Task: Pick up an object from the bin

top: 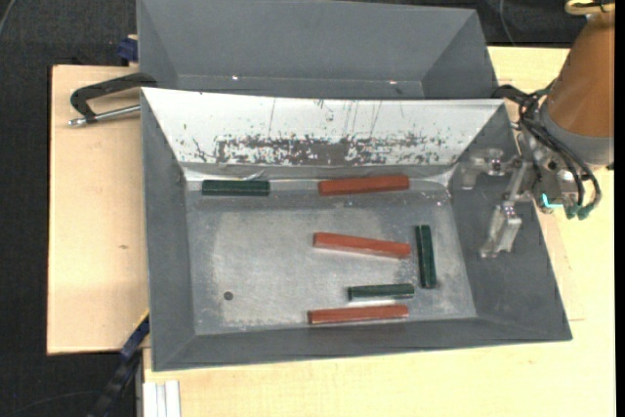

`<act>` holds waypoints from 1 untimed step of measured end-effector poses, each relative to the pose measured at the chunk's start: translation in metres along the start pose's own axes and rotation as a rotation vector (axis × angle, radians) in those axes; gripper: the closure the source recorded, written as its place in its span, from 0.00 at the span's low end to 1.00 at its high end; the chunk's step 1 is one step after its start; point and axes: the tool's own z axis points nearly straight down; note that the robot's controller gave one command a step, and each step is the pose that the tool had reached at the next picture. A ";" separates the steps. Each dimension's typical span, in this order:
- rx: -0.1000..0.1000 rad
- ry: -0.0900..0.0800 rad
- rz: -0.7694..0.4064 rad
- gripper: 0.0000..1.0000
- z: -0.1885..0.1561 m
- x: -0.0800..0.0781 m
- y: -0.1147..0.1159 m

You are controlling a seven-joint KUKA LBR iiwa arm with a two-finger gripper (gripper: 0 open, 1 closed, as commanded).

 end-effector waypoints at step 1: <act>-0.002 0.000 -0.129 0.00 0.160 -0.027 0.074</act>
Offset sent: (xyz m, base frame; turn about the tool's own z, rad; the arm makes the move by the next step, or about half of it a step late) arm 0.0274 0.0704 -0.1561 -0.1251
